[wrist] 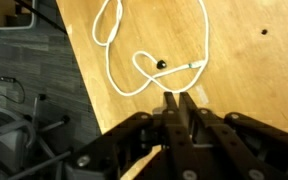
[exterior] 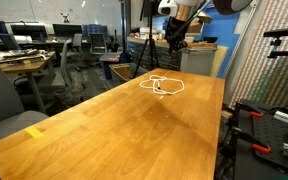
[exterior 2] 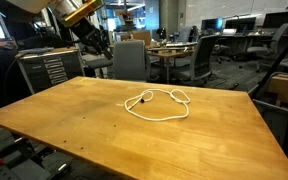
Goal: Make a knot with the cord
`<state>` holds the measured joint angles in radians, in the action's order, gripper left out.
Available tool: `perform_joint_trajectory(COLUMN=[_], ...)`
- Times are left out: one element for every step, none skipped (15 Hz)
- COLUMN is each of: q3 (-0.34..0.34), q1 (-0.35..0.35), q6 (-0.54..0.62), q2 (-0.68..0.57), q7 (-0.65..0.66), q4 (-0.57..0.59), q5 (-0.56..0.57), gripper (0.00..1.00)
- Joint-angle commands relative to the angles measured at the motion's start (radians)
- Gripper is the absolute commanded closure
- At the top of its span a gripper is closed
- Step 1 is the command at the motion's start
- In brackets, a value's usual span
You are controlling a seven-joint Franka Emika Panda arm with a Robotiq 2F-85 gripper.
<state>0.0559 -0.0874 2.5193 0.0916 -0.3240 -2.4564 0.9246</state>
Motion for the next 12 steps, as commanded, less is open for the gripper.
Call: perform_joint_trajectory(q3=[0.014,0.019,0.021,0.017,0.013,0.014,0.012,0.007,-0.001,-0.008,-0.014,-0.021], q1=[-0.008,-0.014,-0.015,-0.02,-0.02,-0.016,-0.007,0.0,0.011,0.02,0.03,0.041], q6=[-0.001,-0.001,-0.001,-0.033,-0.071,-0.122,-0.172,-0.22,-0.264,-0.308,-0.352,-0.389], q2=[0.001,0.001,0.001,-0.023,-0.045,-0.064,-0.085,-0.102,-0.124,-0.146,-0.168,-0.191], q7=[-0.014,-0.016,-0.019,-0.084,-0.123,-0.135,-0.121,-0.119,-0.11,-0.117,-0.124,-0.136], q4=[-0.011,-0.018,-0.02,-0.019,-0.017,-0.011,-0.002,0.006,0.017,0.033,0.053,0.079], q5=[-0.018,-0.02,-0.021,-0.089,-0.149,-0.185,-0.194,-0.208,-0.216,-0.236,-0.264,-0.304], gripper=[0.8,0.72,0.42,0.41,0.41,0.33,0.27,0.19,0.1,0.04,0.0,0.0])
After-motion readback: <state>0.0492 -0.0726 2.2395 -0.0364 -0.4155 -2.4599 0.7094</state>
